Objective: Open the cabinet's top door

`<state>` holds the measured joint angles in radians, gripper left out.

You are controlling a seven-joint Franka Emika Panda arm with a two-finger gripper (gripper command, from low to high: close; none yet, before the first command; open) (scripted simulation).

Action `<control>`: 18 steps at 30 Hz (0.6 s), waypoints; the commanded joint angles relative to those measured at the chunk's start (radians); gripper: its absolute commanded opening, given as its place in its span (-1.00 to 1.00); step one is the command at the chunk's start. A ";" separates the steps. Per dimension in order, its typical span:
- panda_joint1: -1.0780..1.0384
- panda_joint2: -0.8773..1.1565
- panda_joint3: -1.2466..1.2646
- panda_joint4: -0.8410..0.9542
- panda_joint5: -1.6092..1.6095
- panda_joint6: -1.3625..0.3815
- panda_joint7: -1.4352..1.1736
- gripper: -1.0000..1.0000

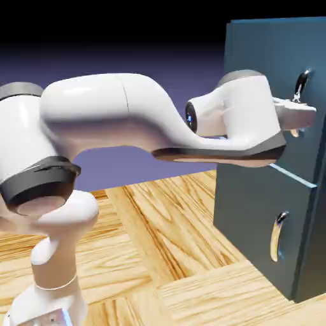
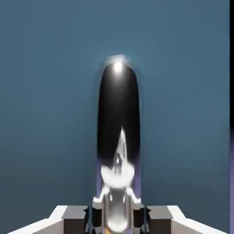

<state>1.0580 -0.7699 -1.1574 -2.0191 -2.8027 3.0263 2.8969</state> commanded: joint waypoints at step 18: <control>-0.652 0.014 0.534 -0.376 0.293 -0.191 0.001 -1.00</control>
<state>0.4057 -0.7559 -0.6235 -2.3946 -2.5109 2.8356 2.8973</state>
